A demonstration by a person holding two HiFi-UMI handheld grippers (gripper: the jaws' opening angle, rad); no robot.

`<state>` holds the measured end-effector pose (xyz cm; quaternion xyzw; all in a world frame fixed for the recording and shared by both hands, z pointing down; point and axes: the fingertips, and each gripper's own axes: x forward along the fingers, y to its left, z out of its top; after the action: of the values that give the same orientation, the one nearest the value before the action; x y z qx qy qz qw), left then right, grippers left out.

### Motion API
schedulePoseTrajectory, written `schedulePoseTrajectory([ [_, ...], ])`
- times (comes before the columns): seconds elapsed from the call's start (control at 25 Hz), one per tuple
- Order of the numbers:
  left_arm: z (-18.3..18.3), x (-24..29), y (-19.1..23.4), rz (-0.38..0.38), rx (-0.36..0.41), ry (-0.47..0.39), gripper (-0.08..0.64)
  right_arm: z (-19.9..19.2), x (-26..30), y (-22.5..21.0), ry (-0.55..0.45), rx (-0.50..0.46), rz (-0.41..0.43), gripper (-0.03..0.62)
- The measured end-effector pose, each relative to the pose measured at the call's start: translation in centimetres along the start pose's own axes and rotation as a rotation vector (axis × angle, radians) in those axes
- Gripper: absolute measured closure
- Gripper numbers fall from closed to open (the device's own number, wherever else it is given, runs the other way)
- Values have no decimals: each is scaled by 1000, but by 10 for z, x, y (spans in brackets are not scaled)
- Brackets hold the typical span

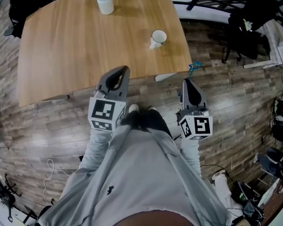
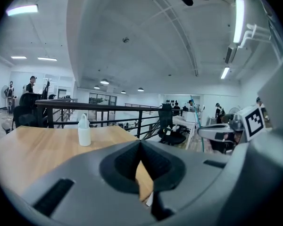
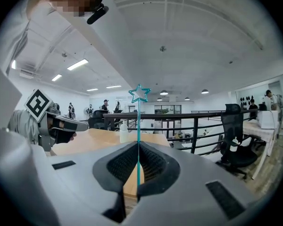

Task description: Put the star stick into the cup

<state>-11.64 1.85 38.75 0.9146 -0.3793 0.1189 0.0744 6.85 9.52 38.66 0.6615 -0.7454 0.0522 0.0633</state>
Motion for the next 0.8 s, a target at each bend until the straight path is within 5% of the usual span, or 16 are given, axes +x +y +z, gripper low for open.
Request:
schedulePoseTrajectory([
  [0.4,5,56,11,14,-12,14,541,-1,45,-39,1,15,-2,572],
  [0.8,60,154,44,76,-9,-26,541,39,146,-107,-35,-15,75,572],
])
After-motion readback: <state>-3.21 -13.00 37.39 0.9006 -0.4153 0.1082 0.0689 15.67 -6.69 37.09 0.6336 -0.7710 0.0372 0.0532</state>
